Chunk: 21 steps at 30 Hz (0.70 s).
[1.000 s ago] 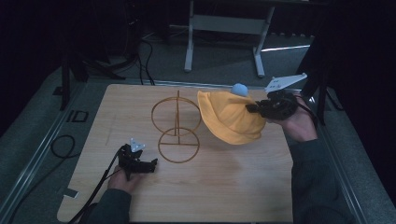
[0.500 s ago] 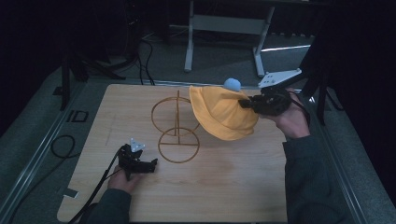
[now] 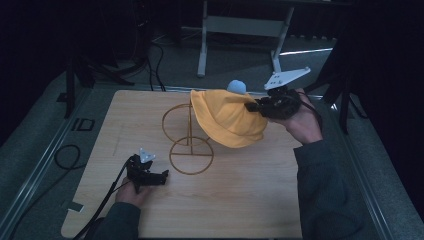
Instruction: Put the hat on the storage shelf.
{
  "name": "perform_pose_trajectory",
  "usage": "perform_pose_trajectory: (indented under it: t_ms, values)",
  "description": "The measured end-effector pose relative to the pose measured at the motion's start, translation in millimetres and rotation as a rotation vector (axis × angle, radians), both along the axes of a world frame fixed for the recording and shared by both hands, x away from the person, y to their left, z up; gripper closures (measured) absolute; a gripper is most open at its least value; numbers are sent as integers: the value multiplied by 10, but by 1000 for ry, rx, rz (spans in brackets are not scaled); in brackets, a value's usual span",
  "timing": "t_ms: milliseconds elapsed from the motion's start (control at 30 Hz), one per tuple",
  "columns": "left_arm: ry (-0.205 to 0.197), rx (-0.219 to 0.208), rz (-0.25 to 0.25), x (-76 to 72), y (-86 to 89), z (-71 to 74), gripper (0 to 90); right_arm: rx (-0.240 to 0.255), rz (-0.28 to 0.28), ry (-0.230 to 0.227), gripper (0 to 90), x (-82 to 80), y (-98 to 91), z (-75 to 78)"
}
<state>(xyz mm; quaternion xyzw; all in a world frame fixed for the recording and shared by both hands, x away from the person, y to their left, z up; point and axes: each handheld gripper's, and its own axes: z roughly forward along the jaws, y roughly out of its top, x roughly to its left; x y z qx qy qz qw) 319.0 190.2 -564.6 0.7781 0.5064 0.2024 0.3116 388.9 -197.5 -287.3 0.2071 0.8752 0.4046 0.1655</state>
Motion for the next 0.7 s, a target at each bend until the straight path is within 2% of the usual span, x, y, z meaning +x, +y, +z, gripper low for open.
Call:
perform_pose_trajectory:
  t_ms: [700]
  values:
    - [-6, -7, 8, 0, -6, -5, 19, -23, 32, -17, 833, 42, 261, 116]
